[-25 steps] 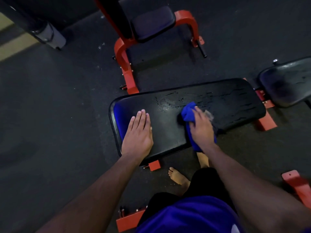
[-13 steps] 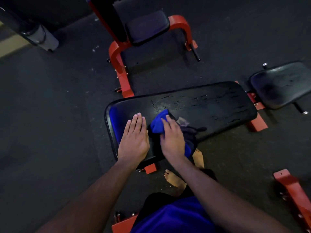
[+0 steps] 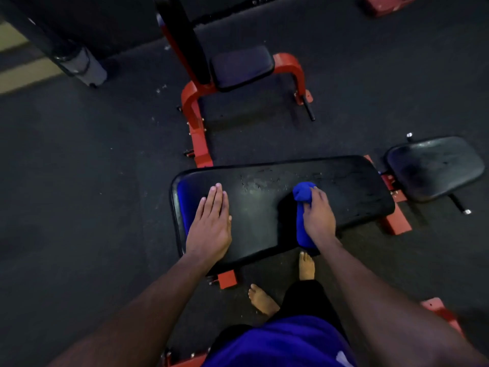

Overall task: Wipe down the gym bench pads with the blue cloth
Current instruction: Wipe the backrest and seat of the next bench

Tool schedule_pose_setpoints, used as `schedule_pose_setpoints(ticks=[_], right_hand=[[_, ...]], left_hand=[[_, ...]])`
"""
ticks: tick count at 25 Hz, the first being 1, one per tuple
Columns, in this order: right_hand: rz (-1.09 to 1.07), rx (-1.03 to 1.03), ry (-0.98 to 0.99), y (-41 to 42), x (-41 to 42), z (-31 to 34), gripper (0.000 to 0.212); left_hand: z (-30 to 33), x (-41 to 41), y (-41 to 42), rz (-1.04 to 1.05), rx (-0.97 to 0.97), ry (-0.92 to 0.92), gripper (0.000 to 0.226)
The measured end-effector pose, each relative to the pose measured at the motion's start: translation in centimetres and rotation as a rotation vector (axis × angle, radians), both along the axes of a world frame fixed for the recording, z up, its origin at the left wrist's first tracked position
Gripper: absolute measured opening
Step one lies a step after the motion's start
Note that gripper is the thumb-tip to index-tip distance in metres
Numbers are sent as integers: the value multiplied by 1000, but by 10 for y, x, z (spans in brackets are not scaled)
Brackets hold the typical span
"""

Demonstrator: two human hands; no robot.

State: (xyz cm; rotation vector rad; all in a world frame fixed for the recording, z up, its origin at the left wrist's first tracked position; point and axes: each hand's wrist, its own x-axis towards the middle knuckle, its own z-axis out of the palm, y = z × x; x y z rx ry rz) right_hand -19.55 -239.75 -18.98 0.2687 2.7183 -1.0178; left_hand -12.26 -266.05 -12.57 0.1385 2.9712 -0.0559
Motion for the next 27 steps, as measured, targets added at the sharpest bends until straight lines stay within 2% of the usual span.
schedule_pose_setpoints(ticks=[4, 8, 12, 17, 20, 23, 27], right_hand=[[157, -44, 166, -95, -48, 45, 57], [403, 10, 210, -166, -34, 35, 61], [373, -45, 246, -121, -56, -8, 60], [122, 42, 85, -35, -103, -60, 50], [35, 49, 34, -10, -125, -67, 47], [-12, 36, 40, -42, -116, -50, 47], [169, 12, 168, -137, -65, -3, 62]], left_hand=[[2, -46, -8, 32, -23, 65, 62], [-8, -69, -23, 27, -47, 61, 63], [-16, -71, -20, 75, -57, 65, 61], [-16, -71, -18, 96, -73, 48, 61], [-17, -72, -18, 98, -98, 61, 61], [-18, -74, -18, 100, -123, 61, 61], [-17, -75, -17, 96, -141, 73, 61]])
